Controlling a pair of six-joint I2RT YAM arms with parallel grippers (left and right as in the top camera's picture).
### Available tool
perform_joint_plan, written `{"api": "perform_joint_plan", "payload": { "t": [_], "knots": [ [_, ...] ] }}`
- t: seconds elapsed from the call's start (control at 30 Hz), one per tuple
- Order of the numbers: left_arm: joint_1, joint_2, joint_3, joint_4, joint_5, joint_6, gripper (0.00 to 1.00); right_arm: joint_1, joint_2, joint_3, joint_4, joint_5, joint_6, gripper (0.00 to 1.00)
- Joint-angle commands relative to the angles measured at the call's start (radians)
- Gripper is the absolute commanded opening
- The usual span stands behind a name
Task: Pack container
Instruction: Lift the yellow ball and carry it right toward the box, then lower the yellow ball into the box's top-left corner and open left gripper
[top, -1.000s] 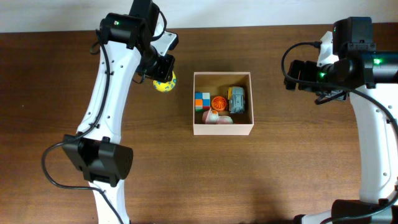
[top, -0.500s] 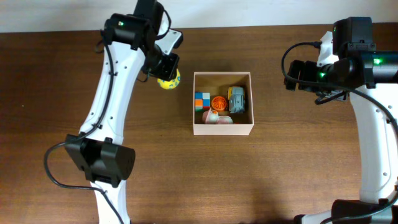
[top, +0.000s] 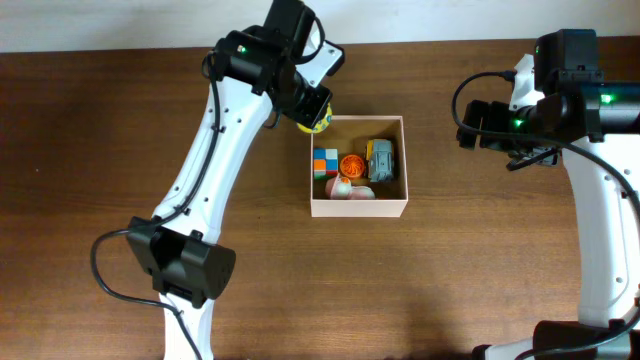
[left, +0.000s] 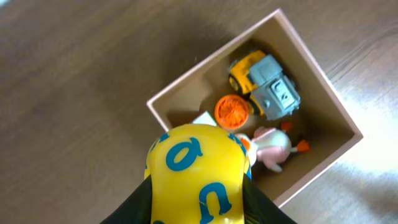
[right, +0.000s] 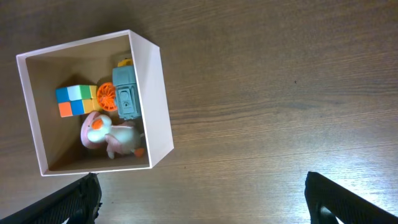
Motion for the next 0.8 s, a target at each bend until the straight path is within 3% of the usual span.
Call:
{"api": "perform_joint_plan", "payload": {
  "t": [0.0,0.47,0.77],
  "knots": [
    [-0.017,-0.010,0.009,0.017,-0.007,0.030,0.03,0.000,0.001,0.000,0.000,0.002,0.001,0.99],
    [-0.037,-0.005,0.005,0.080,-0.008,0.052,0.02,0.000,0.001,0.000,0.000,0.002,0.000,0.99],
    [-0.037,0.095,0.005,0.103,-0.007,0.064,0.02,0.000,0.001,0.000,0.000,0.002,0.000,0.99]
  ]
}}
